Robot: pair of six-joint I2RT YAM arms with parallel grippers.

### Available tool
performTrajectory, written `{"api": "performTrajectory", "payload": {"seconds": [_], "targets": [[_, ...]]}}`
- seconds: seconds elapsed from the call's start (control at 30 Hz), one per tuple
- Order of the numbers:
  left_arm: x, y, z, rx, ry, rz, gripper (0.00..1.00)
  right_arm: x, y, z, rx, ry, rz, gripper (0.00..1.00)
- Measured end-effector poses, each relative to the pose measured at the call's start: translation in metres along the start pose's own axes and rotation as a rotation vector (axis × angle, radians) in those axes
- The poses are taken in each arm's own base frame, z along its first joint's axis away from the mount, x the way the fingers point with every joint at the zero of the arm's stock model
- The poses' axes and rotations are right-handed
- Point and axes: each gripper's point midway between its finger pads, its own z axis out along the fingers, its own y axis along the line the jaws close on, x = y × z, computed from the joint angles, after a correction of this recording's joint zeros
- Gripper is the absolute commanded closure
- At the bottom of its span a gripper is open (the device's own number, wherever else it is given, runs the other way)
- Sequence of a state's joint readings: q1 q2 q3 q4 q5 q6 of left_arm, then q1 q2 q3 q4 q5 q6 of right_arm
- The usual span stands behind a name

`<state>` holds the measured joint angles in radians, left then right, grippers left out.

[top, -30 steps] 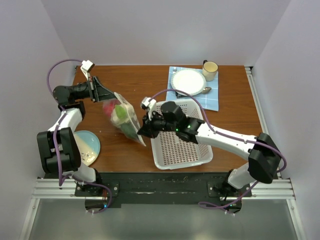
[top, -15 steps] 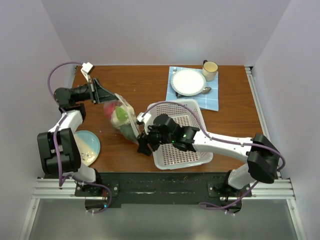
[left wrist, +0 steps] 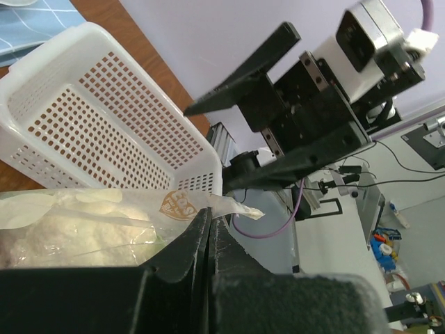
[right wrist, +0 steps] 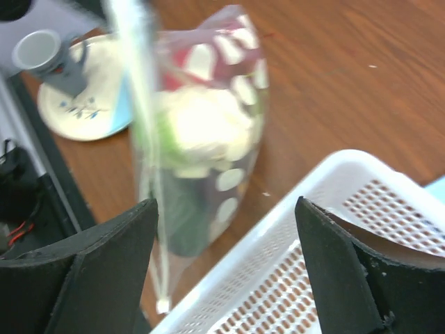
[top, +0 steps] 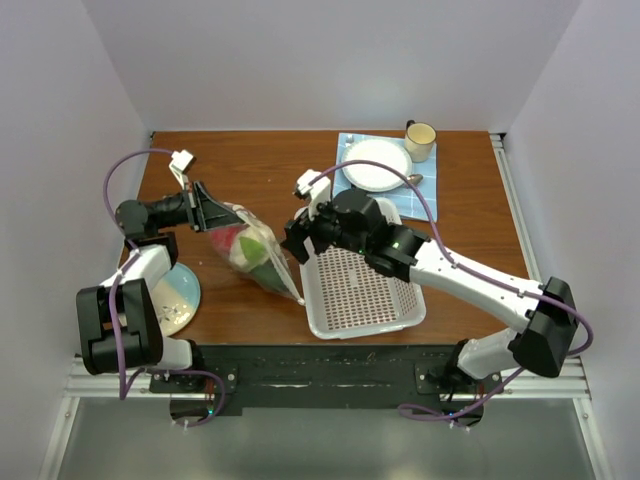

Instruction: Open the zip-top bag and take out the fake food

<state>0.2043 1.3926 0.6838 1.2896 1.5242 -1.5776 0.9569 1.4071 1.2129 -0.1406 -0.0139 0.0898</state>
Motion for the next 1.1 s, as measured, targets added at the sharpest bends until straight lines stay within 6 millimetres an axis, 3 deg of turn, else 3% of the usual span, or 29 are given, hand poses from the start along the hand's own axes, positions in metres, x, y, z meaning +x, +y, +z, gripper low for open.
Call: {"api": "performTrajectory", "payload": {"seconds": [0.17,0.3,0.63,1.1], "targets": [[0.000,0.000,0.000,0.000,-0.006,-0.001,1.00,-0.002,-0.024,0.001,0.046,-0.006,0.022,0.23],[-0.001,0.001,0.000,0.000,-0.006,-0.001,1.00,0.004,-0.016,0.006,0.004,0.001,0.029,0.25],[-0.007,0.003,0.001,0.000,-0.006,0.003,1.00,0.049,0.000,0.014,-0.067,0.094,0.078,0.28],[-0.011,0.004,0.001,0.000,-0.006,0.006,1.00,0.068,0.022,0.029,-0.121,0.136,0.084,0.30]]}}
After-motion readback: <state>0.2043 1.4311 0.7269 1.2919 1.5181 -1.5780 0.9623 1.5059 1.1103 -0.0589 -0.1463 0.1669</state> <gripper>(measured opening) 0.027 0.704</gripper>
